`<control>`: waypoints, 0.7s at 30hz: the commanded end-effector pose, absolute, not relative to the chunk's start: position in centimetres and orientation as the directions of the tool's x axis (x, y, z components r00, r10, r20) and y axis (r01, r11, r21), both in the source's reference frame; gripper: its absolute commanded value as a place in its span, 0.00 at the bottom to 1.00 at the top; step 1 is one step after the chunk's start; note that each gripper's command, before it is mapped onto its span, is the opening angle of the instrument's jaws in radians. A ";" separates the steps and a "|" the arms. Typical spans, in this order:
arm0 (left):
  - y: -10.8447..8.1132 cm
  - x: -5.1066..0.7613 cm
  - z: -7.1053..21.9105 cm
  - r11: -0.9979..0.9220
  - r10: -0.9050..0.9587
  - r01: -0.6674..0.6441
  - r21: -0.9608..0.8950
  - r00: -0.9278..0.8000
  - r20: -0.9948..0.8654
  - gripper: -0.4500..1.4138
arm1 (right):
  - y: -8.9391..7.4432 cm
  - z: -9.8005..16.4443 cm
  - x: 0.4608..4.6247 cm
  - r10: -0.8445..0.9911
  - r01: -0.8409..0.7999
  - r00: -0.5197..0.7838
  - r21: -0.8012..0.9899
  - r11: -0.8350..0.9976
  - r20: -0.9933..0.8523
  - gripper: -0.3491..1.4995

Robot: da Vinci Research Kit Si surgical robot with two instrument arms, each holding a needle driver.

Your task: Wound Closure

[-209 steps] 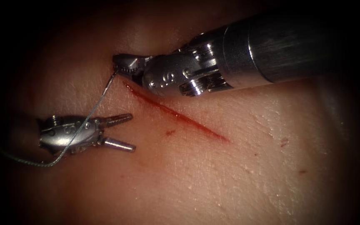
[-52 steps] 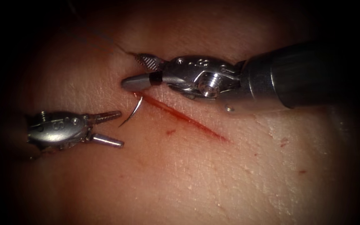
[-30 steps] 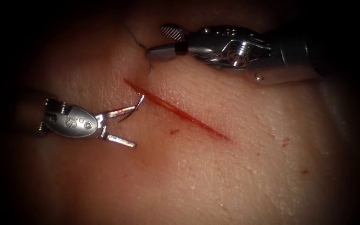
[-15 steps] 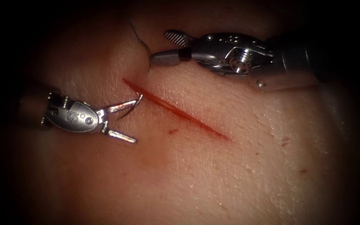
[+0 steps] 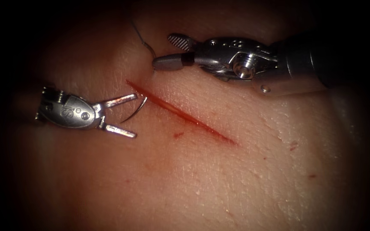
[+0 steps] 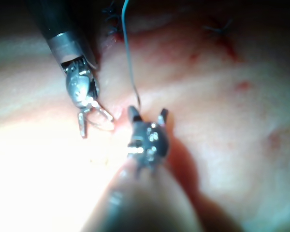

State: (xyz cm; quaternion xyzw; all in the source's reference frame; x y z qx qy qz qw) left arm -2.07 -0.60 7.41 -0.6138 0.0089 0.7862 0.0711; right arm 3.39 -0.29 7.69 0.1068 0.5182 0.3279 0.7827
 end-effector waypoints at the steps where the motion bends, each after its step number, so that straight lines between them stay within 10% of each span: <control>1: -0.6 -2.12 7.5 -0.990 0.096 -0.120 -0.069 -0.236 -0.967 0.44 | -0.3 7.7 3.45 0.624 -0.401 0.248 0.508 0.762 -0.741 0.84; 16: -0.6 -2.22 7.4 -0.989 0.086 -0.138 -0.055 -0.228 -0.970 0.41 | -0.4 7.8 3.44 0.620 -0.401 0.250 0.503 0.766 -0.744 0.84; 21: -0.6 -2.24 7.4 -0.988 0.103 -0.136 -0.074 -0.222 -0.970 0.00 | -0.4 7.8 3.44 0.619 -0.401 0.247 0.503 0.766 -0.745 0.84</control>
